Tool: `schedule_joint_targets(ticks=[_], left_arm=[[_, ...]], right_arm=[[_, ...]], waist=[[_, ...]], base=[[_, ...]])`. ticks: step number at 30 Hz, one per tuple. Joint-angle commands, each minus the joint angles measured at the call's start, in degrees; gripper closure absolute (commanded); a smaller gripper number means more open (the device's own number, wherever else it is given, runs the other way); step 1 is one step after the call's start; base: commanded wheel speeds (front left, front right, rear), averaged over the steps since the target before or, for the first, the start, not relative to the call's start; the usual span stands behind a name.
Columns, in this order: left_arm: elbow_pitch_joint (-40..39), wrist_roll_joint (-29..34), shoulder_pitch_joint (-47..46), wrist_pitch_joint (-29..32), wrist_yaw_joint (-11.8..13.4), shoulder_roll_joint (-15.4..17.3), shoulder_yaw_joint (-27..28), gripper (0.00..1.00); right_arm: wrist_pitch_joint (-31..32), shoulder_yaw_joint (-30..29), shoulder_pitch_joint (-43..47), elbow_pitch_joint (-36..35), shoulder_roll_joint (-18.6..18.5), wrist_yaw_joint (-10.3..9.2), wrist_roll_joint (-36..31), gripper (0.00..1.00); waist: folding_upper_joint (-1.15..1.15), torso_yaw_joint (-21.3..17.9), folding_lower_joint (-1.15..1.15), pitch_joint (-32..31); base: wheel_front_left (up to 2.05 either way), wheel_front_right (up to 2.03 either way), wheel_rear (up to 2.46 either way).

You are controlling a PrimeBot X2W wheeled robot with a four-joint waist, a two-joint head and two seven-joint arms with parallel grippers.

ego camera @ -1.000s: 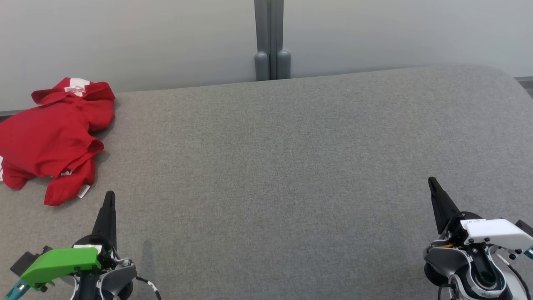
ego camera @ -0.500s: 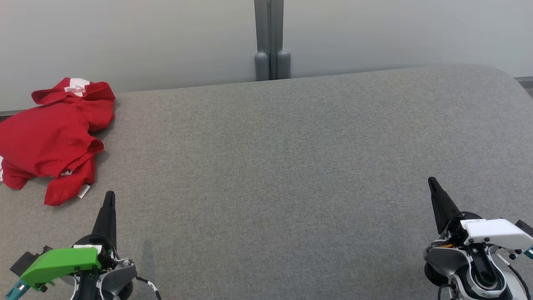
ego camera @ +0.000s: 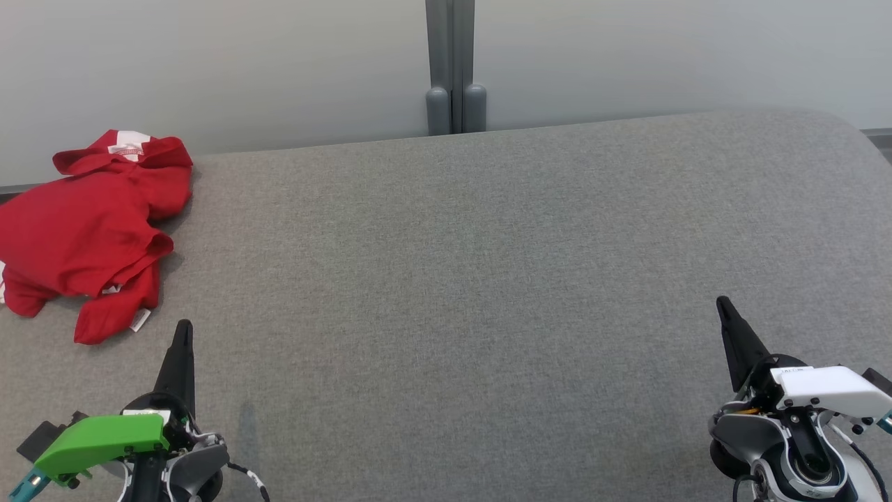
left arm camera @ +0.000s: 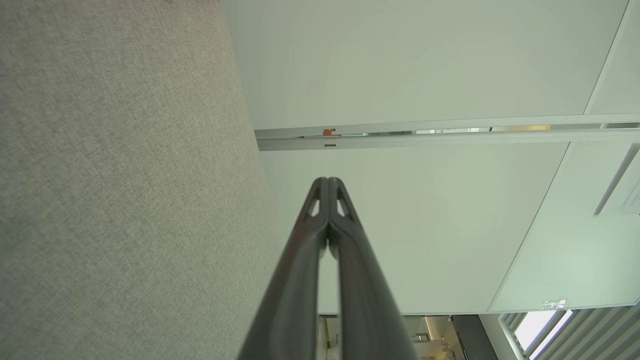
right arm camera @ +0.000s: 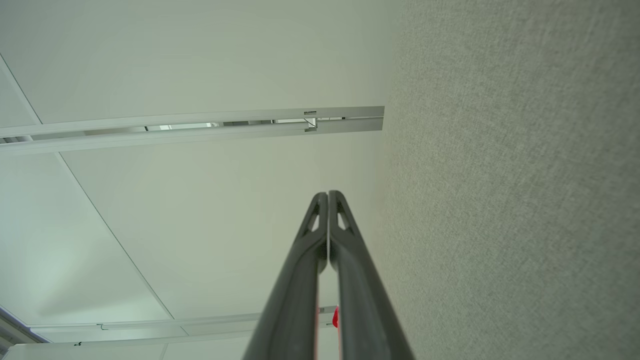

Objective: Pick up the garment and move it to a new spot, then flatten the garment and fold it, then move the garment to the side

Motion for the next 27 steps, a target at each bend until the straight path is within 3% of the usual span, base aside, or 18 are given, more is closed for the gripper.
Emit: schedule_joint_targets(ticks=[1, 9, 10, 11, 12, 27], left_arm=[[-0.06, -0.10, -0.71, 0.08, -0.37, 0.06, 0.00, 1.00], [0.12, 0.02, 0.07, -0.04, 0.01, -0.02, -0.04, 1.00], [0.57, 0.01, 0.25, -0.09, 0.08, -0.10, -0.06, 0.00], [1.09, 0.03, 0.72, -0.13, 0.11, -0.23, -0.17, 1.00], [1.62, 0.01, 1.17, -0.09, 0.18, -0.36, -0.18, 0.00], [-0.81, 5.44, 2.36, -4.08, 0.53, -0.37, -3.25, 0.00]], right_arm=[[0.08, -0.04, -0.37, 0.09, -0.23, 0.00, 0.40, 1.00], [-0.04, 0.03, 0.08, 0.10, 0.04, 0.00, -0.04, 1.00], [-0.04, 0.05, 0.27, 0.49, 0.15, 0.00, -0.05, 0.00], [-0.09, 0.13, 0.72, 0.97, 0.31, 0.00, -0.07, 1.00], [-0.05, 0.13, 1.23, 1.52, 0.44, -0.01, -0.06, 0.00], [-4.05, 0.87, 2.60, -0.33, 0.41, -0.01, -6.58, 0.00]], waist=[[0.00, 0.00, 0.00, 0.00], [0.00, 0.00, 0.00, 0.00], [0.00, 0.00, 0.00, 0.00], [0.00, 0.00, 0.00, 0.00], [0.00, 0.00, 0.00, 0.00], [0.00, 0.09, 0.00, -0.05]], base=[[0.00, 0.00, 0.00], [0.00, 0.00, 0.00], [0.00, 0.00, 0.00], [0.00, 0.00, 0.00], [0.00, 0.00, 0.00], [0.00, 0.00, 0.00]])
